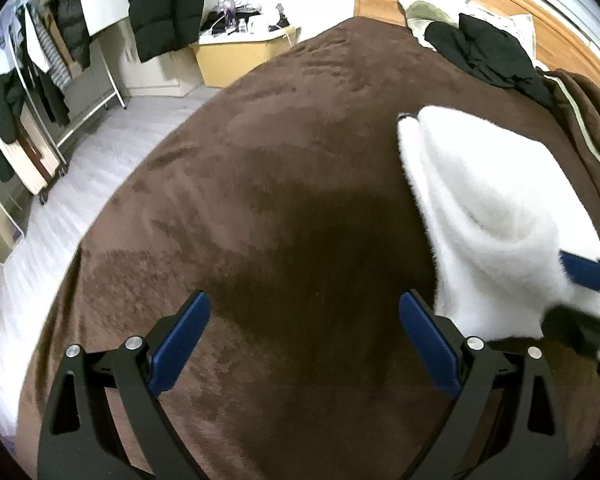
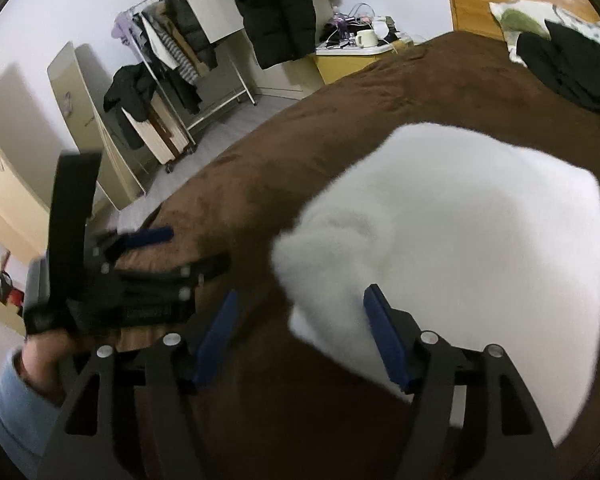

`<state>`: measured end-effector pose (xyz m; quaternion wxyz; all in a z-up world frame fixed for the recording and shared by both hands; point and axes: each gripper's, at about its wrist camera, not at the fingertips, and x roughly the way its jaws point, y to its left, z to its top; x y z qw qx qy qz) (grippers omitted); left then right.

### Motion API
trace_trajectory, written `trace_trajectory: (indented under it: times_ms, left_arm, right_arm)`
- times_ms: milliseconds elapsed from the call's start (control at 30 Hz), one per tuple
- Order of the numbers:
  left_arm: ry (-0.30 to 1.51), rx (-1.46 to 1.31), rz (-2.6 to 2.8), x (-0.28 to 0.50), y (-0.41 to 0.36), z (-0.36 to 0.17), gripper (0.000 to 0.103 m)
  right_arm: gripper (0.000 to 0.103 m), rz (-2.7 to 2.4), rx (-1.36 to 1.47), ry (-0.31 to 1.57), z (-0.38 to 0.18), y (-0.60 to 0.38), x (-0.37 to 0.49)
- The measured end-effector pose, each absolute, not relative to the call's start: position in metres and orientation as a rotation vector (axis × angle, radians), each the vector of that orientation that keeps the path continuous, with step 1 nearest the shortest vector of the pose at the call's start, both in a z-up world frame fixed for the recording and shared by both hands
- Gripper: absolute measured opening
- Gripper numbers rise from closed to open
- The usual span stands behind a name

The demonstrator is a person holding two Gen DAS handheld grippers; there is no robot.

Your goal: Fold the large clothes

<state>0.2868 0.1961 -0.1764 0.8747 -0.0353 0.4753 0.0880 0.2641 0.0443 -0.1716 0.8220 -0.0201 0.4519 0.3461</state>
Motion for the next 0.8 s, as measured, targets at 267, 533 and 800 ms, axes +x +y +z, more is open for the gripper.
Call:
trace_trajectory:
  times_ms: [267, 533, 800]
  left_arm:
    - [0.916, -0.040, 0.130, 0.293, 0.172, -0.145, 0.093]
    - [0.877, 0.020, 0.000, 0.321, 0.112, -0.127, 0.093]
    - [0.993, -0.018, -0.046, 0.332, 0.087, -0.155, 0.049]
  right_arm:
    - [0.066, 0.581, -0.096, 0.903, -0.143, -0.017, 0.241]
    - [0.066, 0.486, 0.049, 0.916, -0.151, -0.069, 0.259]
    - [0.069, 0.489, 0.100, 0.917, -0.158, -0.088, 0.272]
